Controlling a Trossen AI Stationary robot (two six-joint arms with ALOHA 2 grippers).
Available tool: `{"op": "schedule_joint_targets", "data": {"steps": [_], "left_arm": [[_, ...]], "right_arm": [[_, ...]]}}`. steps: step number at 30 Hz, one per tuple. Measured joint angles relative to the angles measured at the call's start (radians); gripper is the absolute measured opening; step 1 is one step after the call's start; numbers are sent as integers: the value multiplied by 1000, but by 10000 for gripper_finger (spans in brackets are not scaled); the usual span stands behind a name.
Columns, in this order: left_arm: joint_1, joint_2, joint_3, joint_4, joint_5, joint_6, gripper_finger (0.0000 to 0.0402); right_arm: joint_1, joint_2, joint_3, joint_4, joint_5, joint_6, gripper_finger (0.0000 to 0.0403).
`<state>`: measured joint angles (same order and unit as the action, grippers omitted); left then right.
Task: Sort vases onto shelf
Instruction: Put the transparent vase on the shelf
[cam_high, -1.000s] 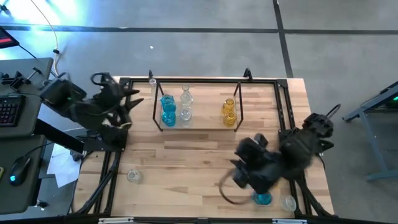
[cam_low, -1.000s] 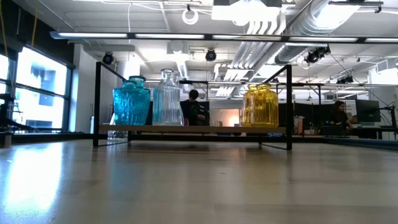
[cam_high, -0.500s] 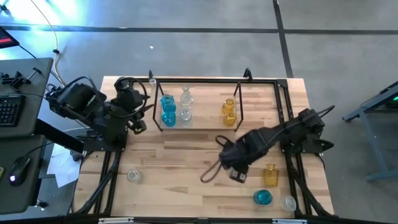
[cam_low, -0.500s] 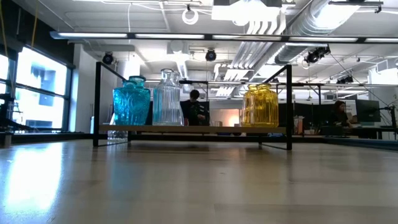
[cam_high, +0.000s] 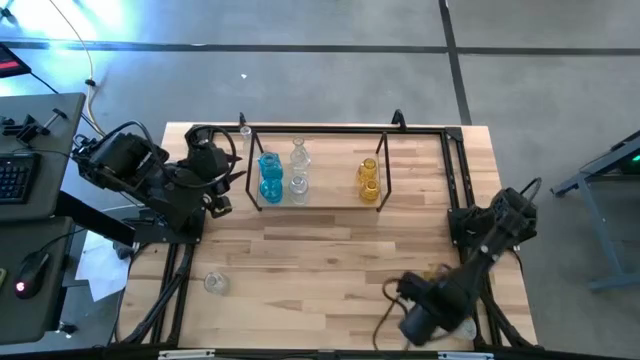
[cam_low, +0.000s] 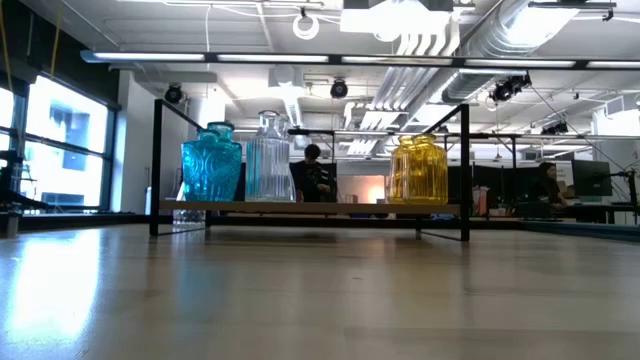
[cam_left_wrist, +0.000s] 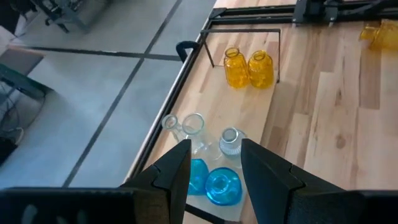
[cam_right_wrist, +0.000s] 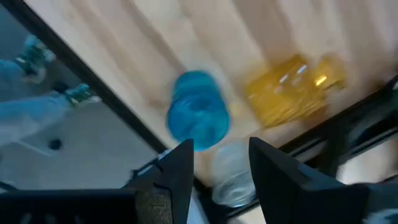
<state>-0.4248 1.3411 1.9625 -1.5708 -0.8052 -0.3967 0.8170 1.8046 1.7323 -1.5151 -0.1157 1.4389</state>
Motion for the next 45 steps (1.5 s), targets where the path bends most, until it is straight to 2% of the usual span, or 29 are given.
{"op": "schedule_joint_targets", "data": {"steps": [4, 8, 15, 19, 22, 29, 31, 33, 35, 39, 45], "left_arm": [[0, 0, 0, 0, 0, 30, 131], [0, 0, 0, 0, 10, 68, 131], [0, 0, 0, 0, 16, 75, 131], [0, 0, 0, 0, 17, 61, 131], [0, 0, 0, 0, 9, 61, 131], [11, -23, 0, 0, -45, 60, 131], [18, -36, 0, 1, -45, 50, 131], [20, -52, 0, 0, -43, 35, 131], [19, -75, 0, 0, -44, 34, 131], [19, -111, 1, 0, -43, 13, 131], [19, -138, 1, 0, -43, -21, 131]], "right_arm": [[67, 0, -15, 67, 17, 195, 136], [112, 0, -14, 80, 103, 389, 136], [135, -5, -13, 20, 169, 556, 136], [125, -27, -13, -58, 313, 671, 136], [84, -56, -27, -48, 406, 669, 136], [-30, -110, -35, -55, 547, 517, 136], [-76, -140, -35, -50, 602, 446, 136], [-136, -182, -35, -15, 644, 308, 136], [-206, -223, -35, 55, 636, 134, 136], [-328, -289, -35, 192, 532, -157, 136], [-455, -327, -35, 288, 460, -462, 136]]}}
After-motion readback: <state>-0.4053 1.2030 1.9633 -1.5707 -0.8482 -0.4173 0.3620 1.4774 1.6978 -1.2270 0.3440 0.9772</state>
